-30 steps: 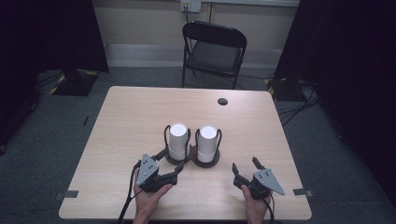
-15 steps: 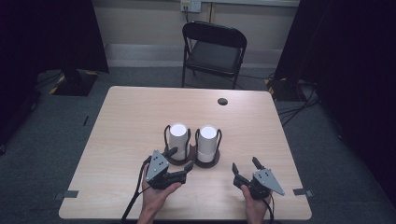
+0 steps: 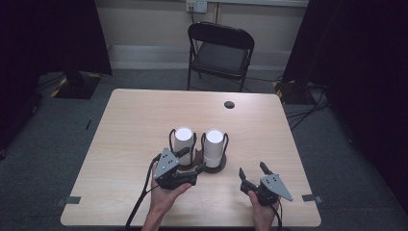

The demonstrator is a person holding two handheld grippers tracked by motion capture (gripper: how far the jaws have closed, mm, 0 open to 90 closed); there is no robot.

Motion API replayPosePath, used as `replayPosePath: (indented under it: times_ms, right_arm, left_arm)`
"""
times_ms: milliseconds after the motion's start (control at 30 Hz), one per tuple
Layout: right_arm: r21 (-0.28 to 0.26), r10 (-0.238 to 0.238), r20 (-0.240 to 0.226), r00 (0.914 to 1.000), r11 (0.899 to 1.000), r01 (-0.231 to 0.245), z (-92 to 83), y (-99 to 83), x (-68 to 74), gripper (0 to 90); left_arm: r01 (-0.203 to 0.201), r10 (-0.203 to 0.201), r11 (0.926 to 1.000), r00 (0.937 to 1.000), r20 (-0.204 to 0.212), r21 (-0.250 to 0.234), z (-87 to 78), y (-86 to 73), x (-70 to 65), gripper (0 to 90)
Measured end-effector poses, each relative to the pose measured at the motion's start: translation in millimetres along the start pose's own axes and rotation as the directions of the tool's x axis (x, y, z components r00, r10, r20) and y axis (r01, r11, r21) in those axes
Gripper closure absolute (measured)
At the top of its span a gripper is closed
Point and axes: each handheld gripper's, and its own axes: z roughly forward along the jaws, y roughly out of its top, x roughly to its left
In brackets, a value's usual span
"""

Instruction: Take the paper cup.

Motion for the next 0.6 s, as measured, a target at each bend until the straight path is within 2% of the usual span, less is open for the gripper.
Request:
replayPosePath:
  times_ms: [167, 233, 367, 533, 600]
  right_arm:
    - [0.001, -0.002, 0.0, 1.0, 1.0, 0.002, 0.4, 0.1, -0.1, 19.6]
    - [0.003, -0.002, -0.002, 1.0, 1.0, 0.002, 0.5, 0.1, -0.1, 19.6]
    - [0.004, 0.002, -0.004, 1.0, 1.0, -0.002, 0.4, 0.2, -0.1, 19.6]
    - [0.004, -0.002, -0.005, 1.0, 1.0, 0.002, 0.6, 0.2, -0.1, 19.6]
    - [0.003, -0.001, -0.005, 1.0, 1.0, 0.001, 0.4, 0.1, -0.2, 19.6]
  left_arm:
    - [-0.007, 0.006, 0.9999, 0.9998, 0.021, 0.014, 7.4, 4.4, 0.1, 24.2]
    - [-0.013, 0.013, 0.9999, 0.9997, 0.023, 0.011, 10.3, 6.4, 1.1, 27.2]
    - [-0.05, 0.05, 0.9986, 0.9987, 0.011, 0.017, 15.8, 11.2, 2.1, 27.7]
    - [-0.068, 0.069, 0.9973, 0.9976, -0.009, 0.028, 22.4, 18.3, 4.9, 28.3]
    - [-0.061, 0.062, 0.9978, 0.9981, -0.004, 0.027, 25.3, 20.8, 6.7, 32.7]
